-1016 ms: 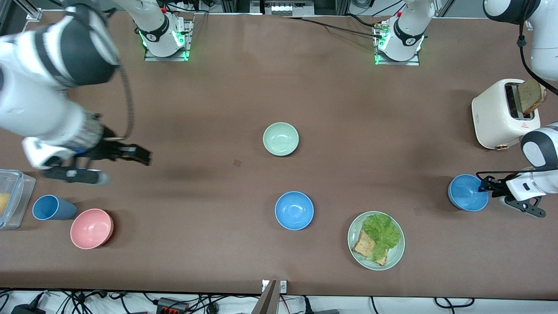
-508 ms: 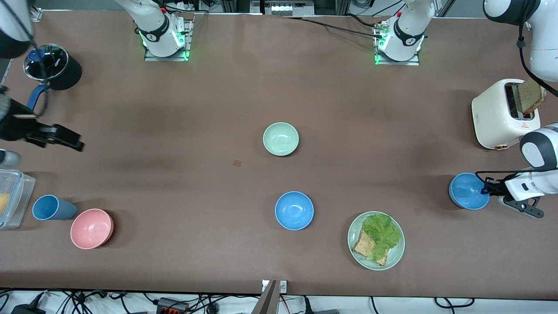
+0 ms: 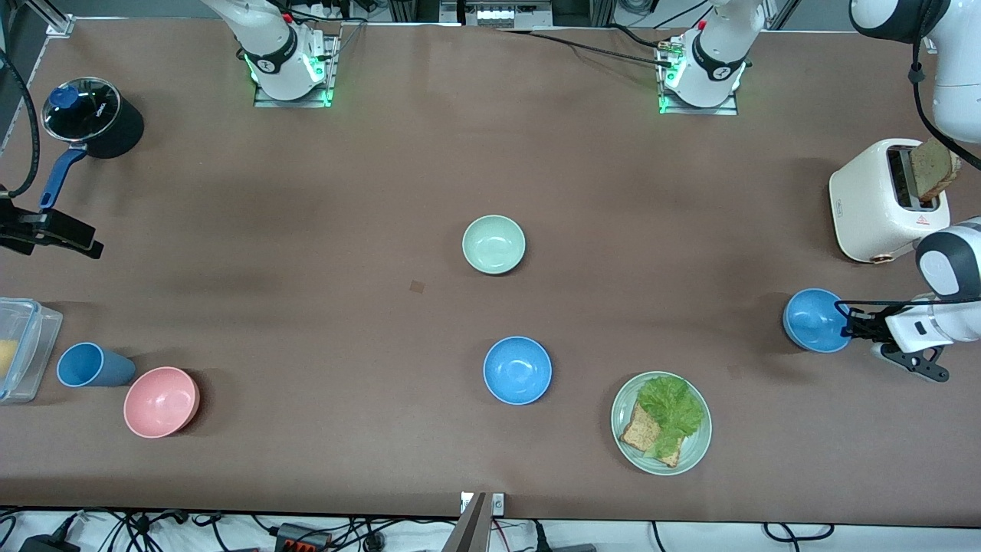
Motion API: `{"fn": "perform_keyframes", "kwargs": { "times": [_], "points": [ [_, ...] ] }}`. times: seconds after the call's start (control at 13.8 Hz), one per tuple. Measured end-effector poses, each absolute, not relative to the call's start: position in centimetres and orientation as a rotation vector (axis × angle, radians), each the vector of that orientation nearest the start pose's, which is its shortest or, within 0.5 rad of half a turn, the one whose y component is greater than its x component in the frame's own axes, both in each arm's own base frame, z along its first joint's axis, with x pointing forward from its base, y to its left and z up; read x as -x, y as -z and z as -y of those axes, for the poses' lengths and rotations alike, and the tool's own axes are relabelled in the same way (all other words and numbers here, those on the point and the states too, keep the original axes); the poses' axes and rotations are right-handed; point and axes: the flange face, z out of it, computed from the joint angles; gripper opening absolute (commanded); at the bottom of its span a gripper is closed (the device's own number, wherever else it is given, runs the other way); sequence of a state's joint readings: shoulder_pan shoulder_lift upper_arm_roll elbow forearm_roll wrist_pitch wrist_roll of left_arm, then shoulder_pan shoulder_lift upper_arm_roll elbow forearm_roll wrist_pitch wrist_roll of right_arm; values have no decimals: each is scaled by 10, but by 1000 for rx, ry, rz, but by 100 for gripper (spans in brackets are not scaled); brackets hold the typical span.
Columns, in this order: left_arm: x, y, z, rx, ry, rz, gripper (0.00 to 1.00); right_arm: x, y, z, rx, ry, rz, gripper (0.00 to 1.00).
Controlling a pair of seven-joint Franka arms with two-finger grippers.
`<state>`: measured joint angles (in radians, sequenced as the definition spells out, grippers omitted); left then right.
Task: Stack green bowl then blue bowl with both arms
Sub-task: 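Grasp the blue bowl with the left gripper while the right gripper withdraws, then carry the blue bowl with the left gripper over the green bowl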
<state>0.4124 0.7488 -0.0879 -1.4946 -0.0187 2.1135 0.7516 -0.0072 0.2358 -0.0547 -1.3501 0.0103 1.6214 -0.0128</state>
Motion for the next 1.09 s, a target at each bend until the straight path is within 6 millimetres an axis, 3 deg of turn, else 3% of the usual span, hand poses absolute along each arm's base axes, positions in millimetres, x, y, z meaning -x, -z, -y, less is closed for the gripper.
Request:
{"fn": "perform_keyframes", "kwargs": {
  "times": [0.22, 0.44, 0.58, 0.87, 1.09],
  "points": [
    [-666, -254, -206, 3236, -162, -706, 0, -610, -581, 37, 3141, 66, -85, 100],
    [-671, -300, -148, 3293, -226, -669, 0, -589, -578, 34, 3148, 49, -73, 100],
    [-672, -326, -89, 3346, -307, -553, 0, -578, -574, 32, 3160, 48, -59, 100],
    [-664, -390, 61, 3405, -395, -205, 0, -563, -568, 29, 3164, 64, -39, 100],
    [-647, -412, 164, 3409, -428, 111, 0, -562, -573, 28, 3164, 75, -25, 100]
  ]
}}
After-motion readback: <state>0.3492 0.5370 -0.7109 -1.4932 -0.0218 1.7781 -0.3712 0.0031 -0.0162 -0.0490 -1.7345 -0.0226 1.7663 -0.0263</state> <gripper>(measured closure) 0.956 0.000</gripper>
